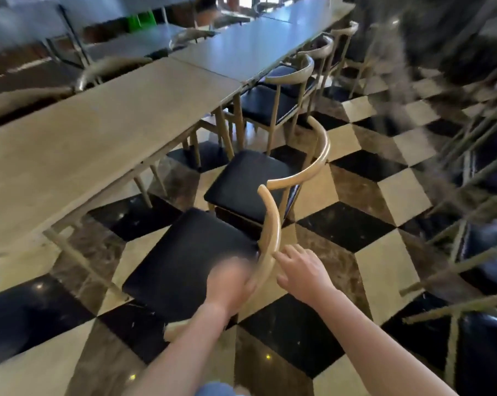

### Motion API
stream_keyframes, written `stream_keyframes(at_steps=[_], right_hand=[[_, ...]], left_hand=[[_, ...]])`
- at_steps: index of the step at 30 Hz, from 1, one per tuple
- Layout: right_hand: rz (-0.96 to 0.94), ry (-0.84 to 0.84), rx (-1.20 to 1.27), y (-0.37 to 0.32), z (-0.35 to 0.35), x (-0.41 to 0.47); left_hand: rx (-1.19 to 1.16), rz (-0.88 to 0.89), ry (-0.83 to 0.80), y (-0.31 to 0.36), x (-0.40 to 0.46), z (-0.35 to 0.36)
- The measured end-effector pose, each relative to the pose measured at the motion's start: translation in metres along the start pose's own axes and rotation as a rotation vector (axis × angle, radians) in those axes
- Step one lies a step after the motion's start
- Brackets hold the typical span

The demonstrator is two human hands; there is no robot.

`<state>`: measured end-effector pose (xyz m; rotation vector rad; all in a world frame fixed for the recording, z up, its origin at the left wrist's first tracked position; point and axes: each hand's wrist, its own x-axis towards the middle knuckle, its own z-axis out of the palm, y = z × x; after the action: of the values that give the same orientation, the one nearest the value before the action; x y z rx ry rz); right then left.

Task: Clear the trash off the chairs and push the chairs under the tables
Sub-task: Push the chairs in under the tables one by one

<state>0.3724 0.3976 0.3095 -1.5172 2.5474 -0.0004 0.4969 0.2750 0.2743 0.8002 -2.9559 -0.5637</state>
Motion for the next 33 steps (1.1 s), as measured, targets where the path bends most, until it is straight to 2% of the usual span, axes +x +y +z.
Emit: stream_keyframes(at_steps=[5, 20, 27, 33], right_hand=[[-0.134, -0.054, -0.002, 0.020, 0.004, 0.036], [-0.772, -0.250, -0.108, 0.059, 0.044, 0.106], [-0.878, -0.284, -0.119, 0.071, 0.066, 0.116], [-0.912, -0.275, -0.188, 0.071, 0.070, 0.126]], left_hand=[[-0.034, -0.120, 0.002, 0.001, 0.011, 0.009], [-0.009, -0.636, 0.115, 0.049, 0.000, 0.076], [0.034, -0.756, 0.133, 0.054, 0.005, 0.099], [0.050, -0.762, 0.155, 0.049, 0.005, 0.101]])
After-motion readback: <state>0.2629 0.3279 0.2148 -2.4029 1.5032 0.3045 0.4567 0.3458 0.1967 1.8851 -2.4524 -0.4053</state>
